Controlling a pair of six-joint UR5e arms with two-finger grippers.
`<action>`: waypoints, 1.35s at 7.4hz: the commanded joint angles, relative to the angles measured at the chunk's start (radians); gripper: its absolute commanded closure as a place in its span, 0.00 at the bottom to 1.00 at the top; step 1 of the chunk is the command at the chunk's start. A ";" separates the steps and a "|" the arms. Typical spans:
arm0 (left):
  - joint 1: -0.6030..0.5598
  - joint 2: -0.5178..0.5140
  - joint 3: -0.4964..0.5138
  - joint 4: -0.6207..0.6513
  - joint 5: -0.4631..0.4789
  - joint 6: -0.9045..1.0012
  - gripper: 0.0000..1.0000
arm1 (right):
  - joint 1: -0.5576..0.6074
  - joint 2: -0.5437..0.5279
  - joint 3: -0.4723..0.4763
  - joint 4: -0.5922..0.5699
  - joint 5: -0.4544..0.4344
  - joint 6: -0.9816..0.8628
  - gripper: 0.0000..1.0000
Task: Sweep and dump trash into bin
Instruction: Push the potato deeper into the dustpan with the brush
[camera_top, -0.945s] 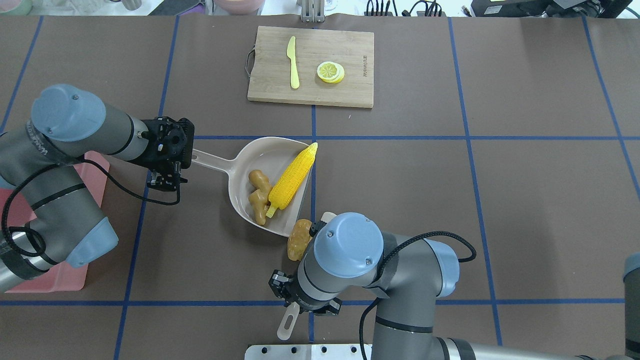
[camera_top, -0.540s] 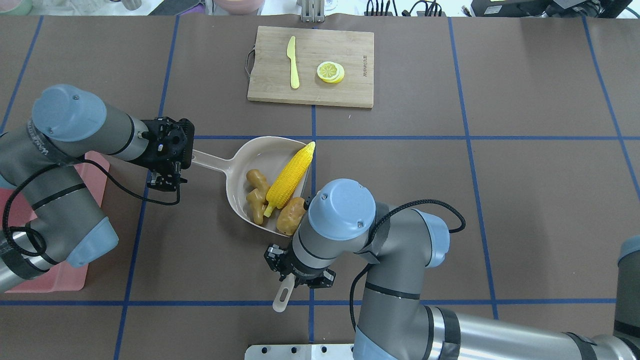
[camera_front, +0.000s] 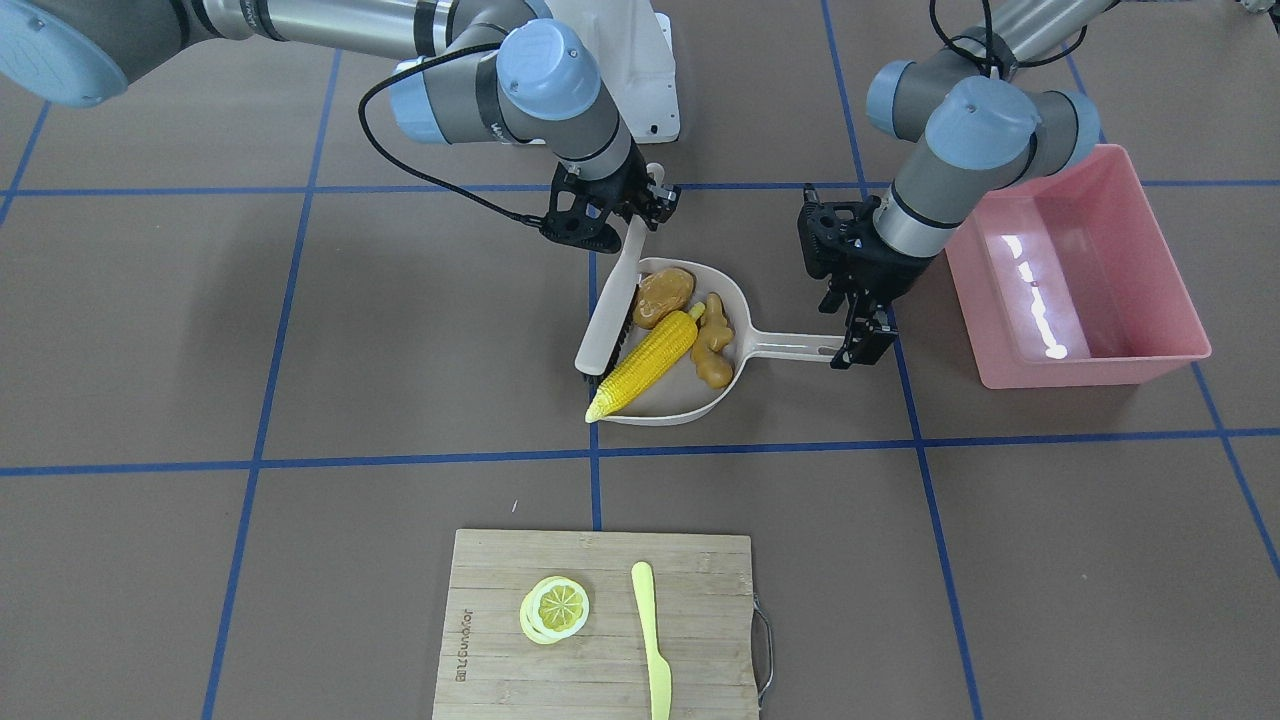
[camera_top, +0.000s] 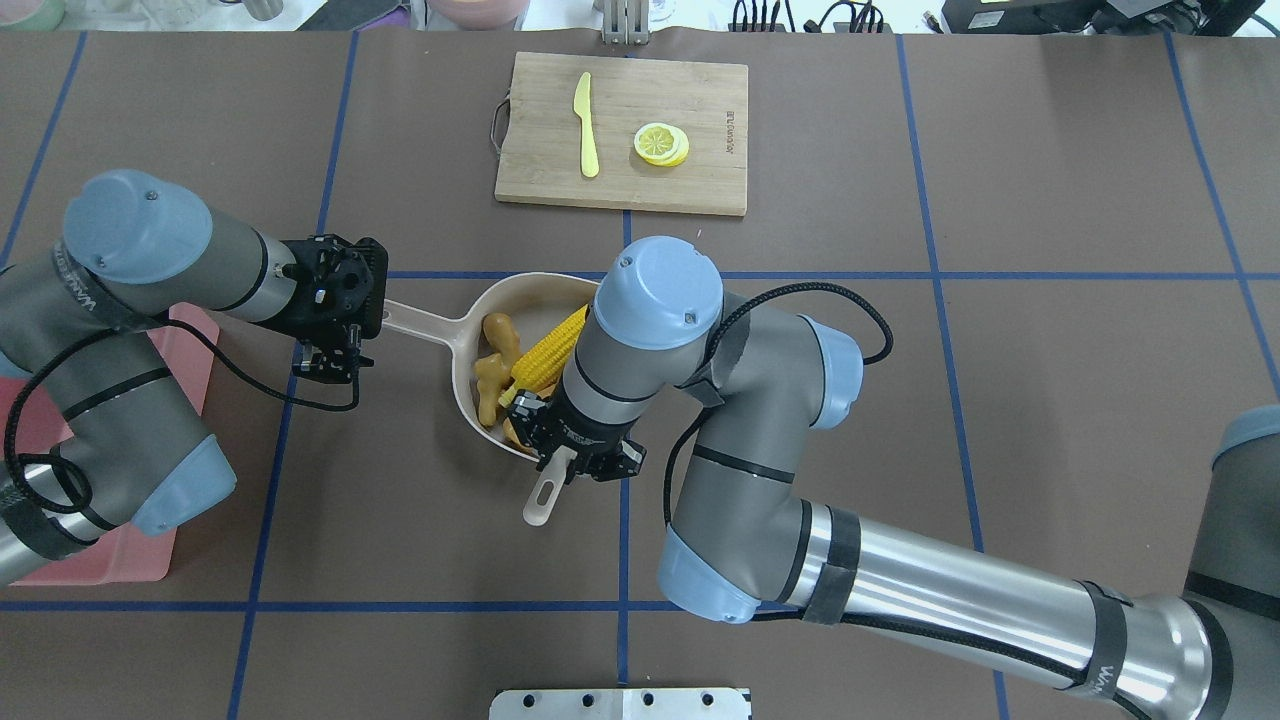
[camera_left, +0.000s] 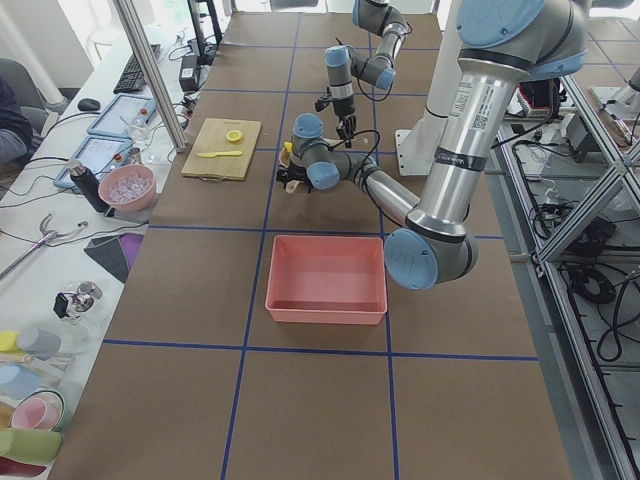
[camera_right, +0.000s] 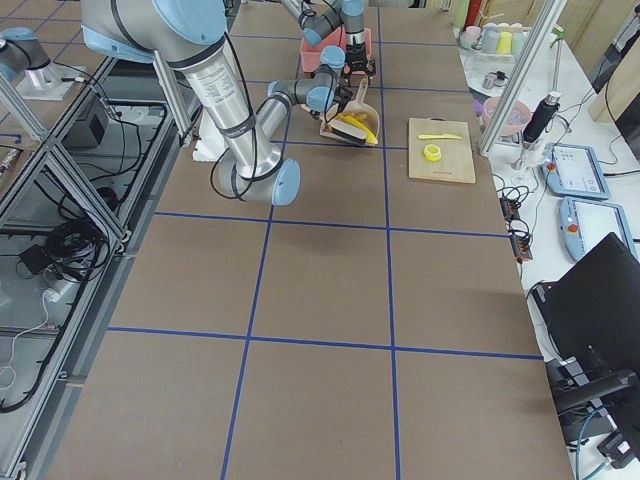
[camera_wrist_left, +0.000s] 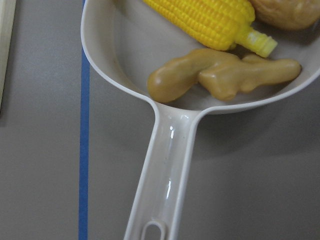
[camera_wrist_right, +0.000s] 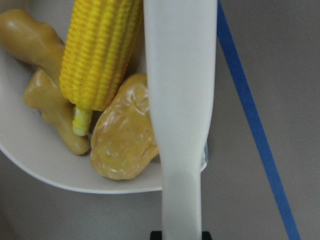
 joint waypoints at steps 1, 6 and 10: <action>0.001 -0.001 0.000 0.000 -0.001 -0.004 0.12 | 0.034 0.031 -0.042 0.002 0.040 -0.054 1.00; 0.003 -0.018 0.019 0.008 -0.015 -0.035 0.13 | 0.101 0.010 0.046 -0.169 0.127 -0.101 1.00; -0.007 -0.044 0.025 0.038 -0.018 -0.127 0.20 | 0.133 -0.178 0.406 -0.463 0.129 -0.274 1.00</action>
